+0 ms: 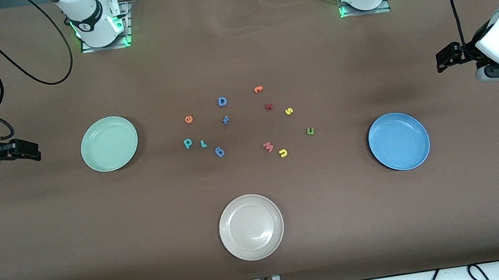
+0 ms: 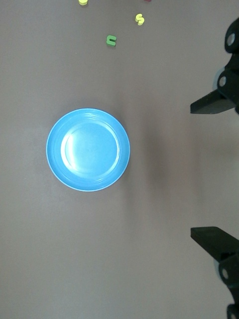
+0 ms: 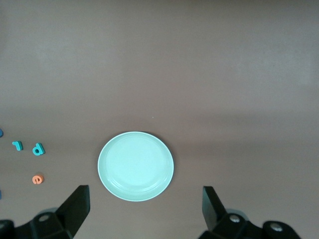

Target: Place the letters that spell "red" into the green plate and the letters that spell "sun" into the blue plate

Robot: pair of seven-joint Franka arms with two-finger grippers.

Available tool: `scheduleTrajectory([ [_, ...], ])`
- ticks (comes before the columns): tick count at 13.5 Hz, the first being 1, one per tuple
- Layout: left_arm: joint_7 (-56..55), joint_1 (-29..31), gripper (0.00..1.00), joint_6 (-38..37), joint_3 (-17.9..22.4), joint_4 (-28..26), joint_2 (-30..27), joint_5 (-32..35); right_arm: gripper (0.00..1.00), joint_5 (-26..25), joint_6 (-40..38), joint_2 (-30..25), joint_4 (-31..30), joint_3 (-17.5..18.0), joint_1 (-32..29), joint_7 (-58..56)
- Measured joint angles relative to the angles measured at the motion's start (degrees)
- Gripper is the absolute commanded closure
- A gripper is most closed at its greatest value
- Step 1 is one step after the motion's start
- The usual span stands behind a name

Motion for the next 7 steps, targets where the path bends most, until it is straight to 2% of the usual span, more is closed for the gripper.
scheduleTrajectory([
  [7,0.00,0.00,0.00,0.30,0.00,-0.19,0.06,0.00,0.00,-0.09,-0.89,0.38,-0.17,0.08,0.30,0.24],
])
